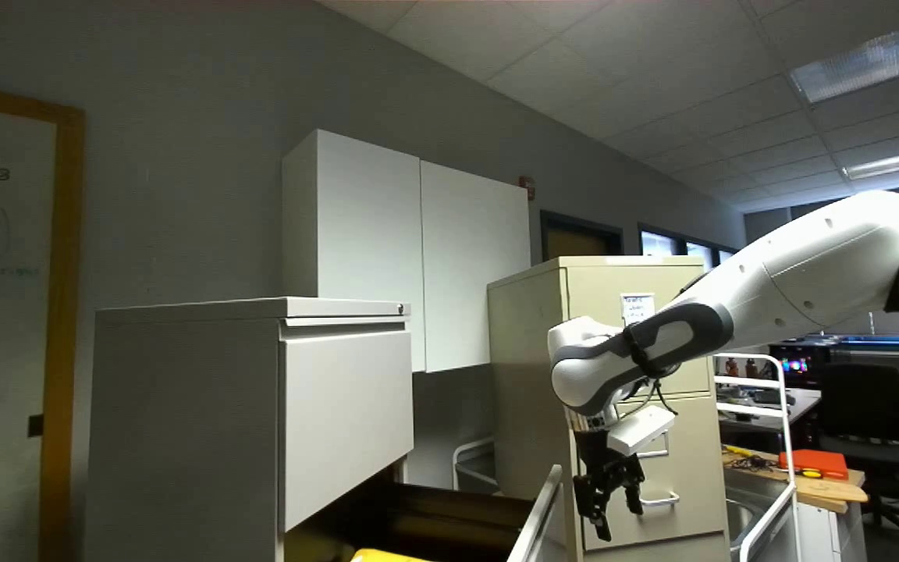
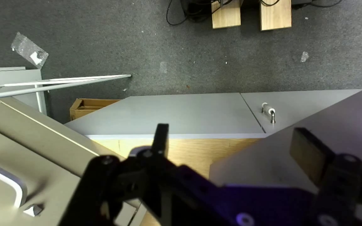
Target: Close the bottom drawer of the white file cabinet
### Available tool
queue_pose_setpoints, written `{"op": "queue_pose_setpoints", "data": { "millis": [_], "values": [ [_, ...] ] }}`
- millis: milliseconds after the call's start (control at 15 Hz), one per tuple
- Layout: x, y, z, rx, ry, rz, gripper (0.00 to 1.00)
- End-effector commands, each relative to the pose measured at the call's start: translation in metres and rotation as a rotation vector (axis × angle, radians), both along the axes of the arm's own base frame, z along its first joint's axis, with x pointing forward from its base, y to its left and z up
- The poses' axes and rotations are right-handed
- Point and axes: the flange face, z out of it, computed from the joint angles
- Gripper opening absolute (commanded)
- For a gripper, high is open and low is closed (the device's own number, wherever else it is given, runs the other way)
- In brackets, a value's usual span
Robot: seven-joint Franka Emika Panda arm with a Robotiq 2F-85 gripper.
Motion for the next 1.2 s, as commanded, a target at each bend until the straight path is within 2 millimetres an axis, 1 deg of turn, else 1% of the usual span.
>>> {"op": "queue_pose_setpoints", "data": {
  "millis": [0,800,933,1133],
  "values": [
    [0.0,0.0,0.0,0.0,0.001,0.0,1.0],
    [0.0,0.0,0.0,0.0,0.001,0.0,1.0],
    [0.001,-0.005,0.004,-0.003,-0.025,-0.012,1.0],
    [0.009,-0.015,0.009,0.014,-0.063,-0.023,1.0]
  ]
}}
